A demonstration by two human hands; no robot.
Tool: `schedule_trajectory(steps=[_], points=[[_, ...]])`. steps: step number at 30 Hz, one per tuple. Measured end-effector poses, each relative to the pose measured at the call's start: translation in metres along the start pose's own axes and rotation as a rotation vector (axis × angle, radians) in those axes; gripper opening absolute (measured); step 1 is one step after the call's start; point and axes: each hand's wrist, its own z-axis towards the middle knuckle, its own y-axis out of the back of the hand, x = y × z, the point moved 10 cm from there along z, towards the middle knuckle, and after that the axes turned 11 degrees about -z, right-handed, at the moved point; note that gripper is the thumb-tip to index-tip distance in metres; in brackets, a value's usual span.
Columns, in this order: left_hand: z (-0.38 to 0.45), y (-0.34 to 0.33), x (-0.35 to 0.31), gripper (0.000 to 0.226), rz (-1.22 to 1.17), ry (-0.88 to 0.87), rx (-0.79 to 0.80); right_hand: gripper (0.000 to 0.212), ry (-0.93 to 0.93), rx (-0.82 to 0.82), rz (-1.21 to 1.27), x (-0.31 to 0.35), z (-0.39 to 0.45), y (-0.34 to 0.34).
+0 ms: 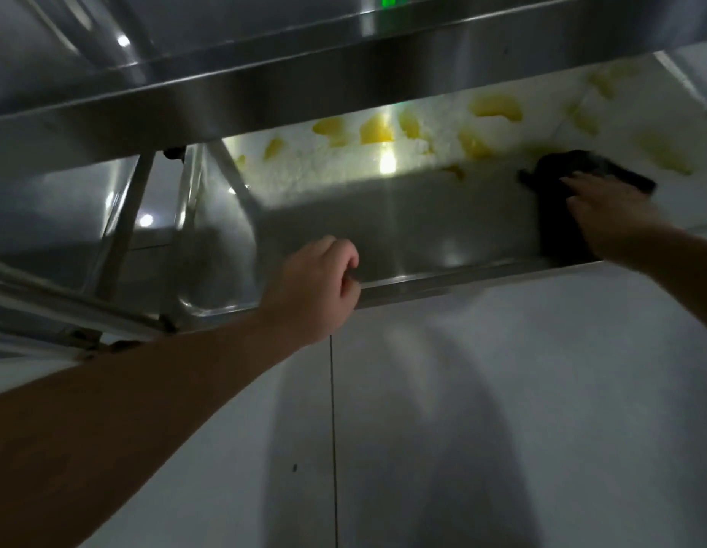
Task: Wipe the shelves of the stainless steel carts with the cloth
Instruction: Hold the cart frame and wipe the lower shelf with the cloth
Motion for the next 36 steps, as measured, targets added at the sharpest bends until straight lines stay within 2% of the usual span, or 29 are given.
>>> schedule_trajectory(steps=[3, 5, 7, 10, 13, 15, 17, 19, 21, 25, 27, 30, 32, 33, 36], points=[[0.016, -0.019, -0.012, 0.033, 0.078, 0.078, -0.095, 0.058, -0.283, -0.005, -0.001, -0.055, 0.006, -0.002], [0.017, -0.034, -0.003, 0.049, 0.055, 0.242, -0.109, 0.061, -0.386, -0.013, 0.006, -0.045, 0.0, 0.001], [0.009, -0.046, 0.005, 0.057, 0.051, 0.356, -0.118, 0.06, -0.395, -0.02, 0.046, -0.008, -0.001, 0.005], [0.004, -0.052, 0.006, 0.058, 0.077, 0.369, -0.125, 0.057, -0.191, -0.059, 0.043, 0.083, 0.003, 0.014], [0.003, -0.049, 0.004, 0.06, 0.078, 0.374, -0.138, 0.051, 0.24, -0.116, 0.007, 0.213, -0.003, 0.014], [0.001, -0.045, 0.005, 0.067, 0.085, 0.415, -0.156, 0.052, 0.567, -0.029, -0.021, 0.294, -0.017, 0.001], [-0.004, -0.042, 0.007, 0.074, 0.098, 0.46, -0.173, 0.053, 0.735, 0.029, -0.035, 0.331, -0.022, -0.004], [-0.004, -0.04, 0.008, 0.076, 0.11, 0.459, -0.188, 0.052, 0.769, -0.013, -0.029, 0.331, -0.016, -0.003], [-0.002, -0.039, 0.007, 0.072, 0.127, 0.434, -0.206, 0.051, 0.691, -0.115, -0.008, 0.306, -0.003, 0.006], [-0.001, -0.043, 0.008, 0.063, 0.169, 0.435, -0.183, 0.045, 0.205, -0.244, 0.048, 0.184, 0.047, 0.032], [-0.001, -0.045, 0.008, 0.062, 0.199, 0.436, -0.16, 0.05, -0.034, -0.276, 0.064, 0.119, 0.05, 0.031], [0.0, -0.046, 0.008, 0.062, 0.223, 0.446, -0.135, 0.059, -0.2, -0.236, 0.112, 0.092, 0.038, 0.018], [-0.001, -0.046, 0.009, 0.064, 0.227, 0.453, -0.126, 0.056, -0.12, -0.227, 0.118, 0.121, 0.032, 0.02], [-0.001, -0.046, 0.009, 0.064, 0.224, 0.451, -0.127, 0.053, -0.018, -0.229, 0.103, 0.145, 0.027, 0.022], [-0.001, -0.045, 0.008, 0.062, 0.22, 0.44, -0.136, 0.053, 0.438, -0.144, -0.004, 0.224, -0.003, 0.006]])
